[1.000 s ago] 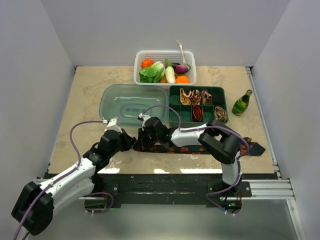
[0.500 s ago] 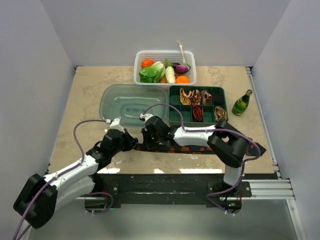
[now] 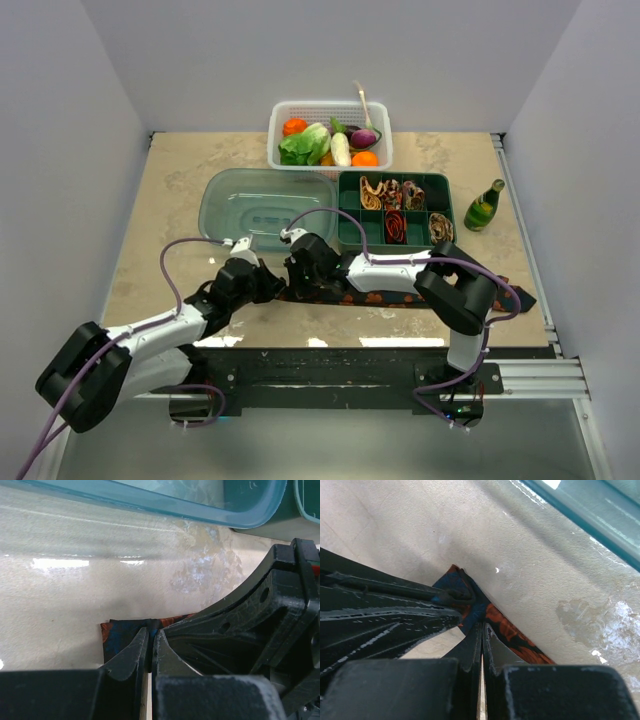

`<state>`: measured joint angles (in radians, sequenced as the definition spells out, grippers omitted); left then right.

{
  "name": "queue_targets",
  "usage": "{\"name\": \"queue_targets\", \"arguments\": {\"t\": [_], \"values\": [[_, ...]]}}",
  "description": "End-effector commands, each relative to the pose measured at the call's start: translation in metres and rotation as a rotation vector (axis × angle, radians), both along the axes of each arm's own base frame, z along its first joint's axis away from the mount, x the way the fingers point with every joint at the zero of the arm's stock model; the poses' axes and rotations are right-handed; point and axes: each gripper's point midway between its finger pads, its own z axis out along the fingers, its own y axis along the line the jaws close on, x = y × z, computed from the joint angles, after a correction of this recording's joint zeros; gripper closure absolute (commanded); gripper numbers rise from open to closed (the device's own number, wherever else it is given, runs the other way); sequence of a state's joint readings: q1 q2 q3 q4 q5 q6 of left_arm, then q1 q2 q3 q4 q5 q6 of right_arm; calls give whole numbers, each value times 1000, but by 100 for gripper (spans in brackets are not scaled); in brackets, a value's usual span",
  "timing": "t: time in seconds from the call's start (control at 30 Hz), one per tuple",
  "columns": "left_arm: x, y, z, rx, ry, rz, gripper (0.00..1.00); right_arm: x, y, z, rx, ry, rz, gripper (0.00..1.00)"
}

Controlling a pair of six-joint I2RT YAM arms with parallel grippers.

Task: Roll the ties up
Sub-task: Roll the tie at the center of the board.

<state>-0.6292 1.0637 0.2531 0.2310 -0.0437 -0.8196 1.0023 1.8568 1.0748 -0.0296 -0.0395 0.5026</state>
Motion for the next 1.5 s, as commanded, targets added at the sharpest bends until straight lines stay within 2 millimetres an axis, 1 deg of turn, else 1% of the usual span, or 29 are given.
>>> {"name": "queue_targets", "arguments": {"t": [0.0,0.03,0.07,0.17,0.33,0.37,0.43,0.53,0.57,0.6,0.63,0.67,0.7,0.73,0.77,0.87,0.93,1.0,1.03,1.07,1.13,1.2,1.3,1.4,1.43,1.47], "values": [[4,-10,6,-61,-32,-6,96,5,2,14,25,-39,8,100],[3,-10,3,-61,-23,-6,91,4,2,13,24,-38,8,100],[2,-11,3,-64,-24,-8,82,5,2,14,22,-39,5,100],[1,-12,3,-81,-27,-14,67,4,1,13,17,-37,3,100],[-1,-13,3,-112,-43,-16,65,5,-4,11,10,-33,-10,100],[-5,-16,3,-127,-36,-36,65,6,-5,15,16,-41,-13,100],[-7,-16,1,-146,-36,-33,65,8,-6,18,19,-48,-20,100],[-9,-17,0,-167,-35,-29,66,10,-9,25,18,-60,-25,100],[-9,-16,-1,-169,-34,-25,70,9,-10,26,12,-62,-18,100],[-8,-15,-2,-166,-31,-18,73,13,-12,30,8,-82,-33,100],[-9,-15,-4,-164,-25,-16,76,14,-14,30,2,-85,-36,100],[-8,-13,-6,-157,-21,-7,85,14,-17,31,-6,-91,-39,100],[-8,-13,-7,-153,-17,-3,88,16,-17,37,4,-103,-45,100],[-8,-12,-9,-149,-13,0,91,17,-18,39,6,-109,-46,100],[-7,-13,-9,-149,-11,1,100,17,-18,41,10,-111,-45,100],[-7,-13,-12,-142,0,4,100,16,-15,46,33,-116,-30,100],[-6,-14,-12,-145,-4,2,100,14,-12,43,37,-108,-16,100],[-5,-15,-9,-156,-13,-1,87,14,-10,40,36,-101,-12,100],[-5,-17,-8,-165,-15,-8,83,14,-11,35,27,-96,-12,100],[-5,-18,-6,-173,-20,-10,75,14,-10,33,26,-95,-12,100],[-6,-21,-1,-203,-33,-22,70,13,-12,29,19,-88,-13,100],[-8,-22,4,-243,-52,-25,69,12,-12,31,25,-90,-15,100],[-11,-21,5,-270,-54,-15,73,12,-13,35,31,-94,-15,100],[-13,-19,2,-269,-45,-8,86,13,-13,38,35,-100,-14,100],[-12,-19,1,-266,-41,-6,97,13,-12,38,36,-101,-12,100],[-12,-19,0,-263,-36,-6,100,14,-12,38,35,-102,-12,100]]}}
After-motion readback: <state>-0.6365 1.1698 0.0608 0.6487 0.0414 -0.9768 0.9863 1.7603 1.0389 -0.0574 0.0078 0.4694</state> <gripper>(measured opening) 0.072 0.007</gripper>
